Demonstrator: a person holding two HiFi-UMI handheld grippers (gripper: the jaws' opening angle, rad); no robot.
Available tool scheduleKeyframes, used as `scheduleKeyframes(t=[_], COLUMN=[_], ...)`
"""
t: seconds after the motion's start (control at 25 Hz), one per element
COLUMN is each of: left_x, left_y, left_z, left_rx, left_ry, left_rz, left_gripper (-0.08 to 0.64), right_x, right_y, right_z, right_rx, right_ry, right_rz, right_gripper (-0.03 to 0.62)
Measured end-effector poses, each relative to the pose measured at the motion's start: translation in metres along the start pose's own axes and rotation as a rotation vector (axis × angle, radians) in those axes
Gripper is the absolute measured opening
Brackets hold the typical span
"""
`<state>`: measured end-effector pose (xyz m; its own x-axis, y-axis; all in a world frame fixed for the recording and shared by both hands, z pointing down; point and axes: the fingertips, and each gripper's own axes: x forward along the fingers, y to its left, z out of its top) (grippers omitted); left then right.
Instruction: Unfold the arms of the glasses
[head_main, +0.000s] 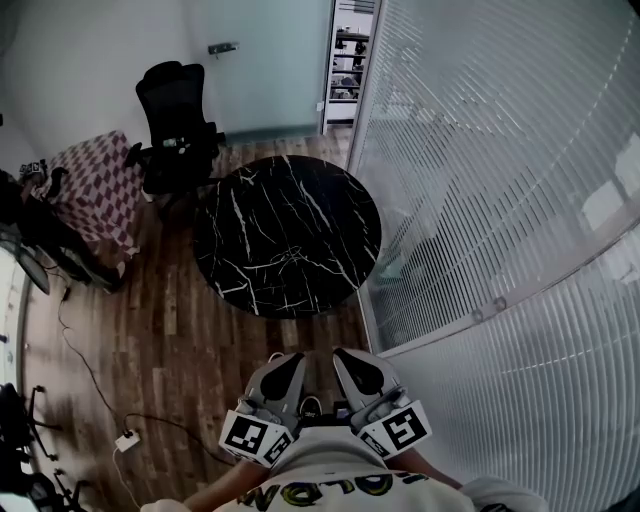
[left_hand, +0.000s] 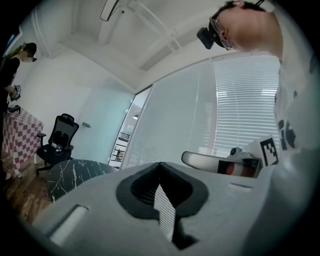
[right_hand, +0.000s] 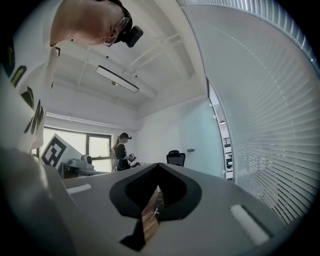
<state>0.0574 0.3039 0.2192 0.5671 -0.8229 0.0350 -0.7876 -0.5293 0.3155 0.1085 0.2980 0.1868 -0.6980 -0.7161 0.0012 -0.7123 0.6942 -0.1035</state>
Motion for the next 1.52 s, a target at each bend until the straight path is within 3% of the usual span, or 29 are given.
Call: scheduleKeyframes(t=[0.36, 1.12, 1.52], left_x=[0.041, 0.110, 0.126], left_y=[0.047, 0.203, 0.242], left_z=[0.005, 0.074, 0.078], left_rx=[-0.007, 0.019, 0.018], left_ry=[0.010, -0.006, 0.019], left_rz=[0.000, -0.042, -0.069], left_gripper=[0.003, 0.003, 0.002], right_x=[0.051, 0.230, 0.275], right_y=[-0.033, -0.068, -0.074], right_z=[-0.006, 0.008, 0.004], right_rx=[-0.004, -0.024, -0.027], right_ry=[0.008, 0.005, 0.006], right_rz=[-0.013, -0.043, -0.066], right_gripper=[0.003, 0.002, 0.002])
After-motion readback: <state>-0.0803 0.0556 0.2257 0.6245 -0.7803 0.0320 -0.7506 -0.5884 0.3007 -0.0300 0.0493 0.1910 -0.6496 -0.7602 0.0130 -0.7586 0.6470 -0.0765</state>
